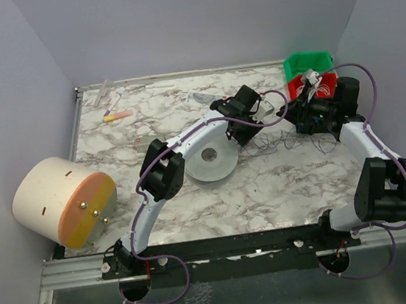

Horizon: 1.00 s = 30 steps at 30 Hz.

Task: Wrap the cables
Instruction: Adjust the cable at the center of the board.

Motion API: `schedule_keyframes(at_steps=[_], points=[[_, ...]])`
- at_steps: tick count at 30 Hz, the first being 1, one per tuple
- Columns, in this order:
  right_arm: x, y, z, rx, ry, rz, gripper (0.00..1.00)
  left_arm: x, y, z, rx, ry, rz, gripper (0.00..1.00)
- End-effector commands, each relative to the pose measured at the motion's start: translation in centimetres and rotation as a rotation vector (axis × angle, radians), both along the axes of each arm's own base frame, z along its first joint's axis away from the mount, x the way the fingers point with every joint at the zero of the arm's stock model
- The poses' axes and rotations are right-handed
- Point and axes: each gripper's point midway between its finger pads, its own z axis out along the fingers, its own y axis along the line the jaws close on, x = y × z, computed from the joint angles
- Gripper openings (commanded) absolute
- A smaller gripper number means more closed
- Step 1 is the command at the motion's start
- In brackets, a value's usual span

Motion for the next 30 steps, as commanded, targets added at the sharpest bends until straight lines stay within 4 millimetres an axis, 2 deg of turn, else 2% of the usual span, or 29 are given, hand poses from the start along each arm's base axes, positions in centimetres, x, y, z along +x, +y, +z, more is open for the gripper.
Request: schedule_keyframes(at_steps=[1, 12, 24, 30], points=[[0.2, 0.0, 1.2, 0.011, -0.031, 0.016, 0.34, -0.9, -1.0, -0.7, -0.026, 0.050, -0.035, 0.56], [0.2, 0.0, 1.2, 0.011, -0.032, 0.016, 0.34, -1.3, -2.4, -0.8, -0.076, 0.088, -0.063, 0.57], [0.2, 0.0, 1.3, 0.011, -0.031, 0.016, 0.34, -0.1, -3.6, -0.8, -0.113, 0.067, -0.051, 0.57], [0.2, 0.0, 1.2, 0.013, -0.027, 0.017, 0.34, -0.3, -4.3, -0.5, -0.147, 0.080, -0.075, 0.56]])
